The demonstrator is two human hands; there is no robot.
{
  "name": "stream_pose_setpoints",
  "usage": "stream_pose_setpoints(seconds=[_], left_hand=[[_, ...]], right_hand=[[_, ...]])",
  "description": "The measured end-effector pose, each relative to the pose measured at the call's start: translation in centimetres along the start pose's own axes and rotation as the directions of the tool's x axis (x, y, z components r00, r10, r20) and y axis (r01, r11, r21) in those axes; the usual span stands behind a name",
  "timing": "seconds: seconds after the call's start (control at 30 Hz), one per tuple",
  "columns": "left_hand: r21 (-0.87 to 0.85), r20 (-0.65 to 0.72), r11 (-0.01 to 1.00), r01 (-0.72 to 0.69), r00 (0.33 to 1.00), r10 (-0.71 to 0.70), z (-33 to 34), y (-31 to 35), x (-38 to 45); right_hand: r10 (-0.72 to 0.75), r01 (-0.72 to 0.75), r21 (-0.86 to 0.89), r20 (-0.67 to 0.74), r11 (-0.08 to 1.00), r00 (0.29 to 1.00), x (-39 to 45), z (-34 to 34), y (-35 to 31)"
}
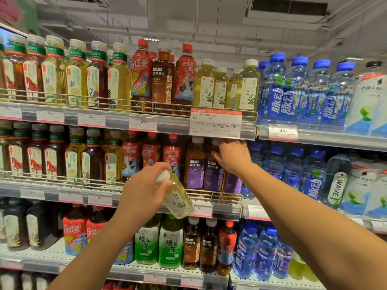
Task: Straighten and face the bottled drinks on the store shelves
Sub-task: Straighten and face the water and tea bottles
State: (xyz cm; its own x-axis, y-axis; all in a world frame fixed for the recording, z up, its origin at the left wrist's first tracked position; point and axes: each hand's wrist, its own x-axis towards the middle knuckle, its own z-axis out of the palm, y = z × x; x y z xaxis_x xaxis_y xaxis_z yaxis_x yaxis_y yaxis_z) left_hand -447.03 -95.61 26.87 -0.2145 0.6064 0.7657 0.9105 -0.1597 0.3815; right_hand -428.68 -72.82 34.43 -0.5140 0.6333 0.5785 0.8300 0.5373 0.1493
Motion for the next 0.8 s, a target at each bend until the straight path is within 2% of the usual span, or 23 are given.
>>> stream_pose_setpoints(seconds=[0.23, 0.37, 0.47, 0.57, 0.63, 0.7, 0.8], left_hand=[[0.024, 0.012, 1.000, 0.007, 1.000, -0.007, 0.0, -0.3, -0.2], [0.031, 0.010, 0.999, 0.014, 1.000, -0.014, 0.0, -0.5, -0.3], [0.023, 0.017, 1.000, 0.017, 1.000, -0.017, 0.0, -0.6, -0.4], [0.005, 0.027, 1.000, 0.027, 0.999, -0.027, 0.1, -0.7, -0.6], [0.011, 0.033, 1.000, 0.025, 0.999, -0.026, 0.2, -0.8, -0.7], [0.012, 0.036, 1.000, 0.025, 0.999, -0.025, 0.2, -0.7, -0.6], [0.006, 0.039, 1.000, 0.022, 0.999, -0.022, 0.1, -0.4, -0.5]], right_hand=[[-0.056, 0.055, -0.052, -0.030, 0.997, 0.998, 0.3, 0.5, 0.3], [-0.137, 0.133, -0.085, -0.044, 0.987, 0.990, 0.6, 0.9, -0.7], [-0.163, 0.164, 0.016, -0.076, 0.986, 0.984, 1.1, 0.6, -1.7], [-0.149, 0.149, 0.137, -0.011, 0.979, 0.989, 2.1, 0.0, -2.6], [-0.156, 0.151, 0.162, 0.016, 0.975, 0.988, 2.6, -0.3, -3.1], [-0.157, 0.158, 0.194, -0.022, 0.968, 0.987, 3.2, -0.3, -3.5], [-0.104, 0.098, 0.235, 0.013, 0.967, 0.995, 3.8, -0.3, -4.0]])
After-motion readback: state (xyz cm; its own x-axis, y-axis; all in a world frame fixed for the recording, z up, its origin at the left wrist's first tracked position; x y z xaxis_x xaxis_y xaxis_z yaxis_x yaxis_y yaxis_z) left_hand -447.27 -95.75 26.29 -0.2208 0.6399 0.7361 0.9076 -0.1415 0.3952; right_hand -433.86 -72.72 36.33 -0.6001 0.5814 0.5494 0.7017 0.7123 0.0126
